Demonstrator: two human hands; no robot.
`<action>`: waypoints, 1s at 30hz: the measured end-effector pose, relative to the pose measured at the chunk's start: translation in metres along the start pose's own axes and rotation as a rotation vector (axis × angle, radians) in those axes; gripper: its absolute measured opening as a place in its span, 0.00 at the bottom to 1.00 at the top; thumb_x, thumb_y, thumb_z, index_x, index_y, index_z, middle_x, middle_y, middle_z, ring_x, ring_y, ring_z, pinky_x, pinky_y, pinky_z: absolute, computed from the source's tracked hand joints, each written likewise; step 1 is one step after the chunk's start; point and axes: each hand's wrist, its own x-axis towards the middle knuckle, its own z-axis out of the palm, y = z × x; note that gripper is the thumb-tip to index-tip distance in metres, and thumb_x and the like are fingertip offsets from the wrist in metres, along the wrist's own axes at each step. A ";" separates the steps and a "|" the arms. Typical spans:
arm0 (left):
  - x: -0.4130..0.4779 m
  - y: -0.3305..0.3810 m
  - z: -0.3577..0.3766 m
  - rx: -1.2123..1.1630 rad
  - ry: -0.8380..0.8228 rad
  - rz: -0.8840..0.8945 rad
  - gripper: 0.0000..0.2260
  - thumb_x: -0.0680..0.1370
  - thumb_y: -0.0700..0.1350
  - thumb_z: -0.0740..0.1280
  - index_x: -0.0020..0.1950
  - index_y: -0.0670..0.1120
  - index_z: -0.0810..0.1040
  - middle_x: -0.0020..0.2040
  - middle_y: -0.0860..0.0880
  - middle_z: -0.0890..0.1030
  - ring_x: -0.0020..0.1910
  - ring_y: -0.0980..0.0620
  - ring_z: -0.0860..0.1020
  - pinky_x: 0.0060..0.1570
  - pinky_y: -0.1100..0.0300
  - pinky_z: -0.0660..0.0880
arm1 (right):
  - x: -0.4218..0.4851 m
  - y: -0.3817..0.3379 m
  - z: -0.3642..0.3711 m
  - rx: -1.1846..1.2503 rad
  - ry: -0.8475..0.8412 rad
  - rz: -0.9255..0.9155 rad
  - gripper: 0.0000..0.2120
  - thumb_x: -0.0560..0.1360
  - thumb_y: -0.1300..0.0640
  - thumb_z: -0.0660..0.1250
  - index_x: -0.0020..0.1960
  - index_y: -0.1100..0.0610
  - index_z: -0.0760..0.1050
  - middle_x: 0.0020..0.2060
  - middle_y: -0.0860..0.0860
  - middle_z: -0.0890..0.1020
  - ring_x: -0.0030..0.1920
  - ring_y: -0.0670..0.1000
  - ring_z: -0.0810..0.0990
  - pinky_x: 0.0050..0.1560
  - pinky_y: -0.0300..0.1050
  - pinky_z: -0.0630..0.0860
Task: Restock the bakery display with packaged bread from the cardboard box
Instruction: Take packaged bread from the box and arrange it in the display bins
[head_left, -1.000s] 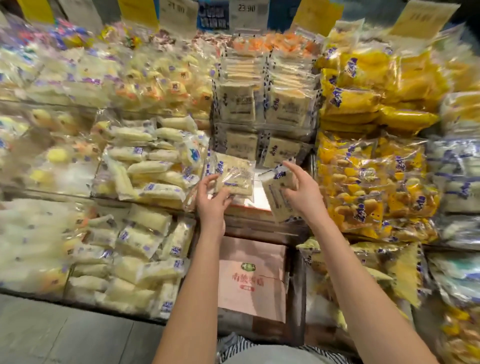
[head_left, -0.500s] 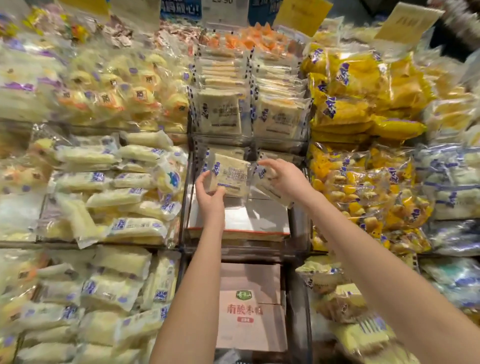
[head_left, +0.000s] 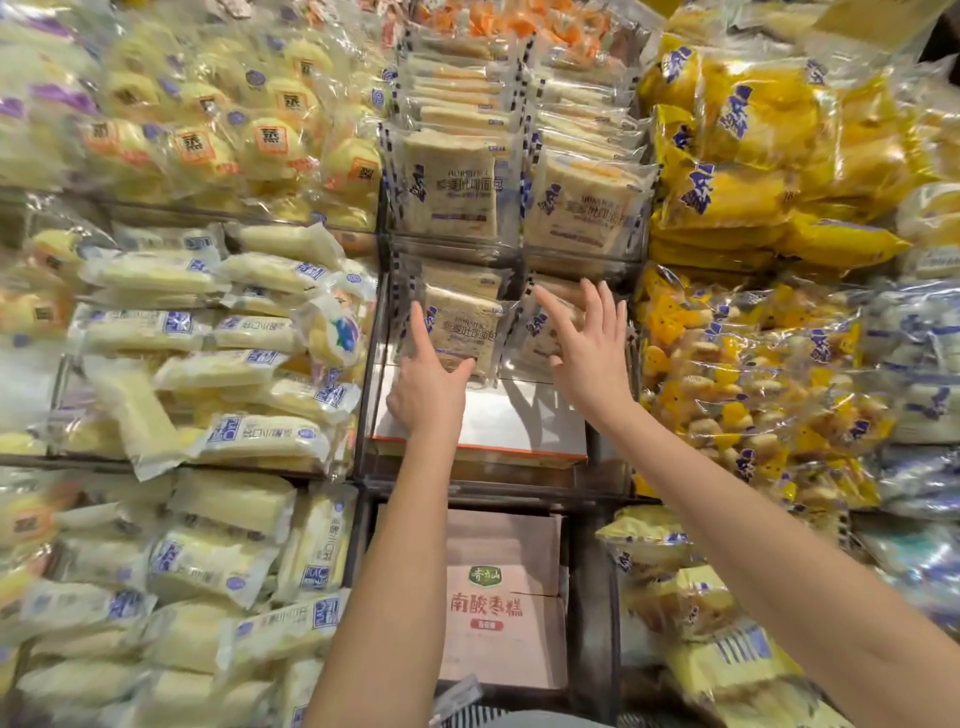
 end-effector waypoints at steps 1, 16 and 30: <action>0.000 -0.002 0.004 -0.003 0.047 0.052 0.43 0.76 0.57 0.71 0.80 0.59 0.43 0.64 0.41 0.73 0.57 0.41 0.76 0.51 0.49 0.72 | -0.004 0.002 0.003 -0.015 -0.005 0.009 0.45 0.69 0.67 0.73 0.78 0.44 0.56 0.75 0.65 0.58 0.77 0.66 0.51 0.75 0.65 0.45; 0.014 0.000 0.047 -0.127 0.151 0.320 0.48 0.73 0.49 0.75 0.79 0.60 0.43 0.80 0.41 0.38 0.79 0.40 0.43 0.73 0.38 0.60 | 0.003 0.014 0.017 -0.187 0.022 -0.181 0.49 0.67 0.64 0.74 0.79 0.45 0.51 0.73 0.66 0.62 0.73 0.69 0.59 0.72 0.72 0.50; 0.009 0.016 0.026 -0.170 0.166 0.251 0.49 0.73 0.47 0.76 0.81 0.56 0.43 0.80 0.39 0.38 0.79 0.42 0.41 0.77 0.40 0.48 | -0.004 -0.011 0.008 -0.082 0.006 -0.123 0.43 0.68 0.68 0.68 0.78 0.47 0.58 0.78 0.63 0.52 0.77 0.68 0.47 0.72 0.71 0.40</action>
